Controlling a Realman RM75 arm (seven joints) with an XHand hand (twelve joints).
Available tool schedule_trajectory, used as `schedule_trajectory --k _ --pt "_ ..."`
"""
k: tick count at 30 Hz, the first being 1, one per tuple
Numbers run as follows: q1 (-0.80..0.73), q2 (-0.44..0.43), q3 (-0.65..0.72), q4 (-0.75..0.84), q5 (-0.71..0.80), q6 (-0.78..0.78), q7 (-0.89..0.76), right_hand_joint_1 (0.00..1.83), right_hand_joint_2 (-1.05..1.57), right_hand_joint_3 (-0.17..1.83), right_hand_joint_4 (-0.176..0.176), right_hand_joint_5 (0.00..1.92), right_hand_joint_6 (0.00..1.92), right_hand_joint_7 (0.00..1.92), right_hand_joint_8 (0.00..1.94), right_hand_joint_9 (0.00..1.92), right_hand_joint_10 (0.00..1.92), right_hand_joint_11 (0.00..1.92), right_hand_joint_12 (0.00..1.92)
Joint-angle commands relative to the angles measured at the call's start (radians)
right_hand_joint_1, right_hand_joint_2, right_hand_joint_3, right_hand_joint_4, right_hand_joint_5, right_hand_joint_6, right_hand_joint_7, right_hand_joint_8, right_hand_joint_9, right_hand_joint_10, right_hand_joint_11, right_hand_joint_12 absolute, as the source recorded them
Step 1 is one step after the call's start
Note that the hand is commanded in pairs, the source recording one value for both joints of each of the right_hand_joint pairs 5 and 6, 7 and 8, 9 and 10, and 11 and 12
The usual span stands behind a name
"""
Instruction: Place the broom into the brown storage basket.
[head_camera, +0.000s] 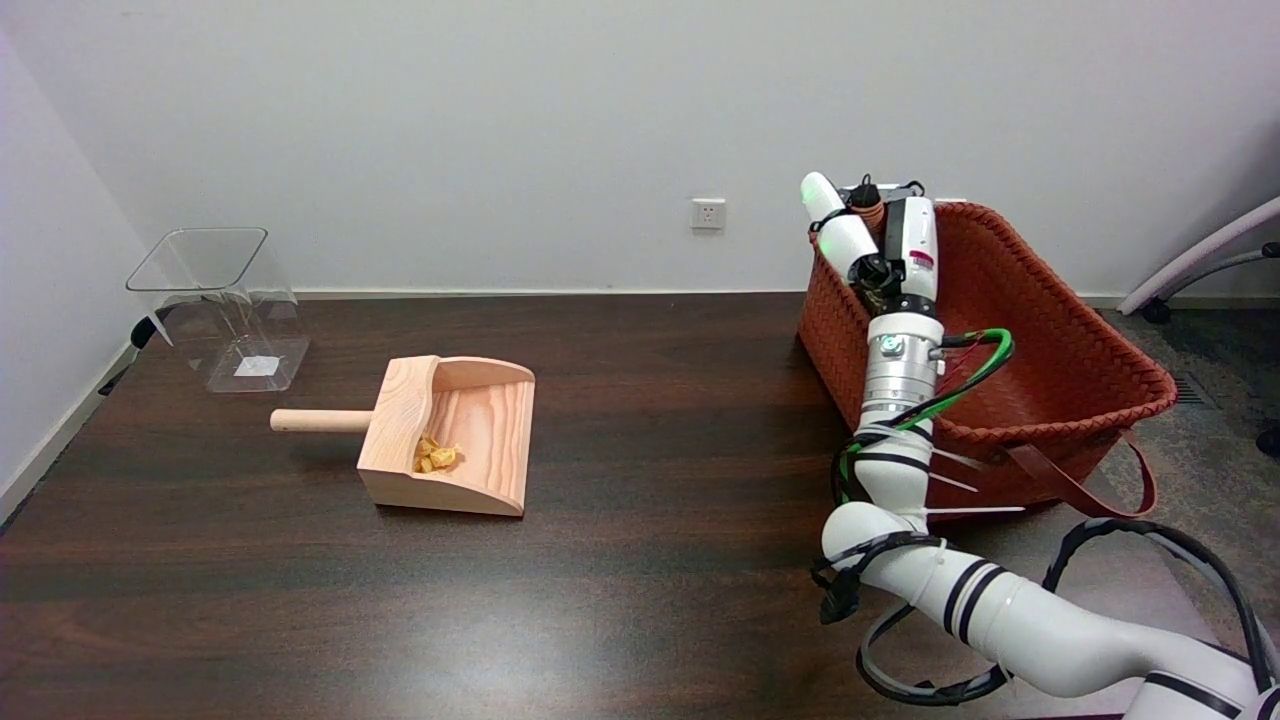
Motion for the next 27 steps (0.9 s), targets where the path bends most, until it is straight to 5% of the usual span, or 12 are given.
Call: schedule_trajectory --k 1,10,17,22,23,27 --pt "0.000 -0.008 -0.009 -0.011 0.001 0.001 0.027 0.63 1.57 -0.10 0.000 1.50 1.50 1.81 1.81 1.50 1.50 1.50 1.50" --pt "0.000 -0.008 -0.004 0.004 0.001 -0.020 0.027 0.67 1.57 -0.09 0.000 0.82 0.82 1.09 1.09 0.82 0.82 0.82 0.82" --pt "-0.006 -0.006 0.006 0.020 0.009 -0.098 0.022 0.70 1.56 -0.03 0.000 0.67 0.67 0.76 0.76 0.67 0.67 0.67 0.67" --pt "-0.019 0.014 0.026 0.072 0.022 -0.204 0.014 0.81 1.26 0.07 0.000 0.31 0.31 0.50 0.50 0.31 0.31 0.31 0.31" --pt "-0.023 0.018 0.033 0.086 0.023 -0.229 0.002 0.82 1.16 -0.02 0.000 0.15 0.15 0.39 0.39 0.15 0.15 0.15 0.15" --pt "-0.040 0.026 0.071 0.152 0.037 -0.290 -0.094 0.78 1.07 -0.17 0.000 0.02 0.02 0.27 0.27 0.02 0.02 0.02 0.02"
